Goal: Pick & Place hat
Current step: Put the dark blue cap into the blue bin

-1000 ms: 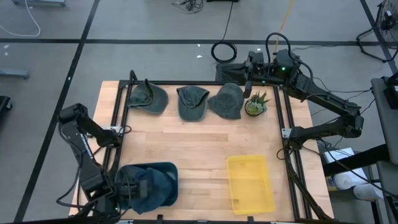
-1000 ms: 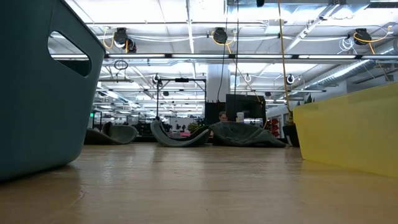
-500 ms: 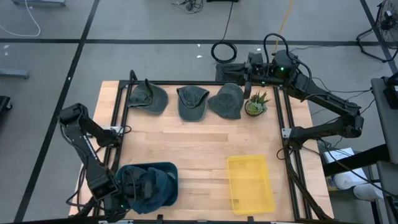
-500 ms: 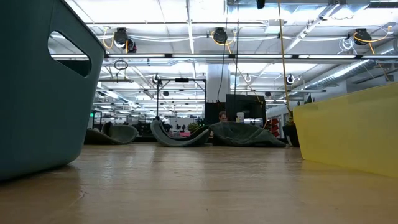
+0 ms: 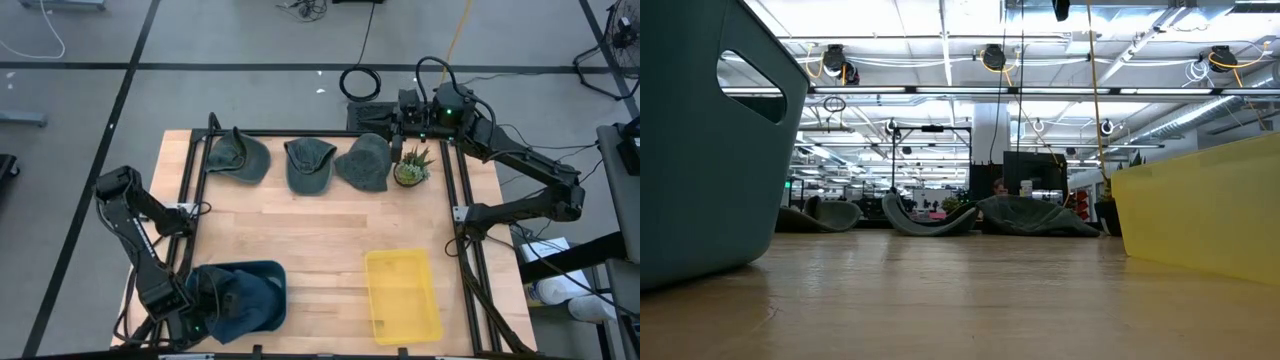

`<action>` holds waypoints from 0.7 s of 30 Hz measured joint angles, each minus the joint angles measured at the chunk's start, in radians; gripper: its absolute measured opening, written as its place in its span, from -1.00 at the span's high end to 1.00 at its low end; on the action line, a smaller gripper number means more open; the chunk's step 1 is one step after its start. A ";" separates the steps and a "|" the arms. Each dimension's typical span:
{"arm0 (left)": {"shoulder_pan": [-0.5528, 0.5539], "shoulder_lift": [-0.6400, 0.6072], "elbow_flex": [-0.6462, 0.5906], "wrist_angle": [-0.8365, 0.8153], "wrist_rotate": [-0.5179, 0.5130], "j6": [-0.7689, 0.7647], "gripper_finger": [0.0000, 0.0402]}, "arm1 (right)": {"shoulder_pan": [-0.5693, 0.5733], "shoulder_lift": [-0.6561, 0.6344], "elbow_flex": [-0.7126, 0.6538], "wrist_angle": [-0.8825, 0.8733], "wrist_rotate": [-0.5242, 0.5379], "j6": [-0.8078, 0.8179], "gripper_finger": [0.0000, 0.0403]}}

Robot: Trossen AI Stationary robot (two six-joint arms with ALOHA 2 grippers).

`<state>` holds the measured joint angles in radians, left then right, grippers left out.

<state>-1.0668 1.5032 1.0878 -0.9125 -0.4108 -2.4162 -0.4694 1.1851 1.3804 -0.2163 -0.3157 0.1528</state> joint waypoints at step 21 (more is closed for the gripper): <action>0.019 -0.169 0.000 -0.188 0.227 0.015 0.76 | 0.000 0.000 0.000 0.001 0.000 0.000 0.97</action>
<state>-1.0476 1.3340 1.0882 -1.1002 -0.1842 -2.4014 -0.4694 1.1851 1.3804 -0.2150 -0.3157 0.1528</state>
